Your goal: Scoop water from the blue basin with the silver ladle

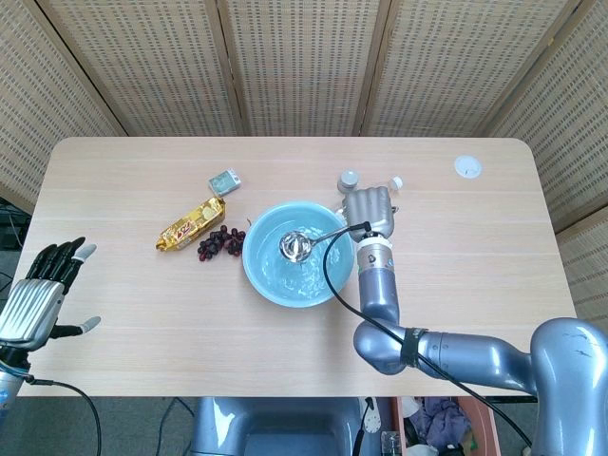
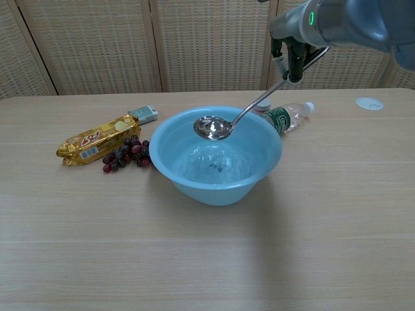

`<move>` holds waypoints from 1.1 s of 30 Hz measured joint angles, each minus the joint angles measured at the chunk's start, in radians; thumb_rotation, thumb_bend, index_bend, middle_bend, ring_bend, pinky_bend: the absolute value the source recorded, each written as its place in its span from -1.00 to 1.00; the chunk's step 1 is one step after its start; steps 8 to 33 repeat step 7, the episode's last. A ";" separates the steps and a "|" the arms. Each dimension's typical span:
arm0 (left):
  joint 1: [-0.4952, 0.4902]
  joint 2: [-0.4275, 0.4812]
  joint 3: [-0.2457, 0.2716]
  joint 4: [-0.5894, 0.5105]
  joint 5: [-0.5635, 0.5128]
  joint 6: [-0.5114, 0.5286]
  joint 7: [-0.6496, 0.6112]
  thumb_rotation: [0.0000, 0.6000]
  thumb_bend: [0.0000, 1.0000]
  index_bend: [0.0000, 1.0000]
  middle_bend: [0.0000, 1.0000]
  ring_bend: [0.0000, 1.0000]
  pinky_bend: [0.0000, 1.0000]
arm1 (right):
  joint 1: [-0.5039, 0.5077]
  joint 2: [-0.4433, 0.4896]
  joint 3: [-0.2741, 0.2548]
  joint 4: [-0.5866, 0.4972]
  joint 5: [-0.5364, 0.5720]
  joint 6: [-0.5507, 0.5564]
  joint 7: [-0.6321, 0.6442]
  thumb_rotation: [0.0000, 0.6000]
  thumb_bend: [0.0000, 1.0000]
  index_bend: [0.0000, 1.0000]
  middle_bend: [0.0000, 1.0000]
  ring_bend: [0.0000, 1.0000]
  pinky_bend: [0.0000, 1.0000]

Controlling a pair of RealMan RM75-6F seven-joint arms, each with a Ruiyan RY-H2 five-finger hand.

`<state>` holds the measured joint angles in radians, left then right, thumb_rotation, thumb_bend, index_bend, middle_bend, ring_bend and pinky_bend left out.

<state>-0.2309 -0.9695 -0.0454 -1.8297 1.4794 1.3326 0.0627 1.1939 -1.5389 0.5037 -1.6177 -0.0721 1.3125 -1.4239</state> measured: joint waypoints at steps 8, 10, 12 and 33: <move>-0.005 -0.003 -0.001 0.001 -0.008 -0.010 0.008 1.00 -1.00 -1.00 -1.00 -1.00 -1.00 | 0.023 0.031 0.000 -0.012 0.042 0.013 -0.002 1.00 0.49 0.59 1.00 0.99 1.00; -0.005 -0.003 -0.001 0.001 -0.008 -0.010 0.008 1.00 -1.00 -1.00 -1.00 -1.00 -1.00 | 0.023 0.031 0.000 -0.012 0.042 0.013 -0.002 1.00 0.49 0.59 1.00 0.99 1.00; -0.005 -0.003 -0.001 0.001 -0.008 -0.010 0.008 1.00 -1.00 -1.00 -1.00 -1.00 -1.00 | 0.023 0.031 0.000 -0.012 0.042 0.013 -0.002 1.00 0.49 0.59 1.00 0.99 1.00; -0.005 -0.003 -0.001 0.001 -0.008 -0.010 0.008 1.00 -1.00 -1.00 -1.00 -1.00 -1.00 | 0.023 0.031 0.000 -0.012 0.042 0.013 -0.002 1.00 0.49 0.59 1.00 0.99 1.00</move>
